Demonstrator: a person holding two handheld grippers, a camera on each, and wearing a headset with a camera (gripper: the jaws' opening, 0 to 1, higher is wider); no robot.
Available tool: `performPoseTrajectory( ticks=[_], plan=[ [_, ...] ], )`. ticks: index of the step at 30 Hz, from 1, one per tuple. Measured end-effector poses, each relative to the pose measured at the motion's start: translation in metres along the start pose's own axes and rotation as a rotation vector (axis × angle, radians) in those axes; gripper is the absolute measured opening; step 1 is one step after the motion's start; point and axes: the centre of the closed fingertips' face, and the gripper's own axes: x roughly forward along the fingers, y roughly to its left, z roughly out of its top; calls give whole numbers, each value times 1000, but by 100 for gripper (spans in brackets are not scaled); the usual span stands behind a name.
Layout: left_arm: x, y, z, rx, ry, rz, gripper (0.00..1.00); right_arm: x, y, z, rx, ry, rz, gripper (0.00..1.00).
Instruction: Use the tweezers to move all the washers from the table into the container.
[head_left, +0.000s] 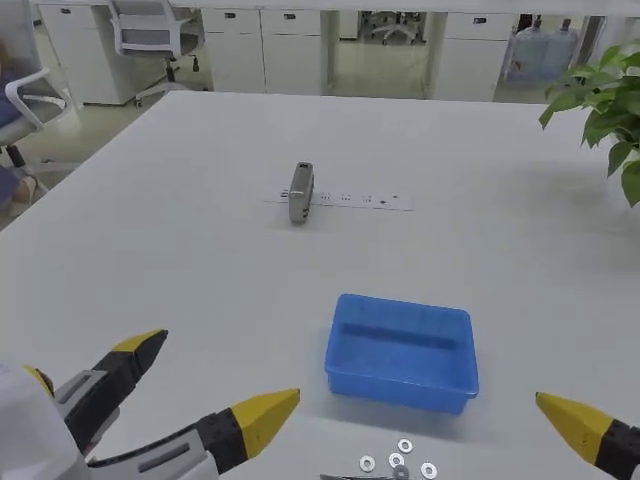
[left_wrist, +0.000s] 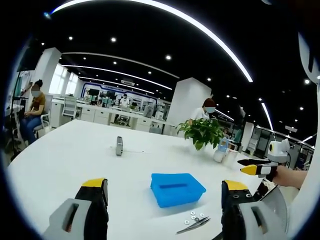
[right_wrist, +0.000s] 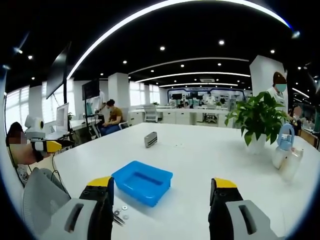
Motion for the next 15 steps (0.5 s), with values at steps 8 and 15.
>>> performPoseTrajectory(
  ticks=[8,15],
  plan=[
    [4,1,-1,3,8,-4,96,4,-2,2,4,1,1,78],
    [7,2,-1,4,9,-6,96,9,0,0,0,16,13,77]
  ],
)
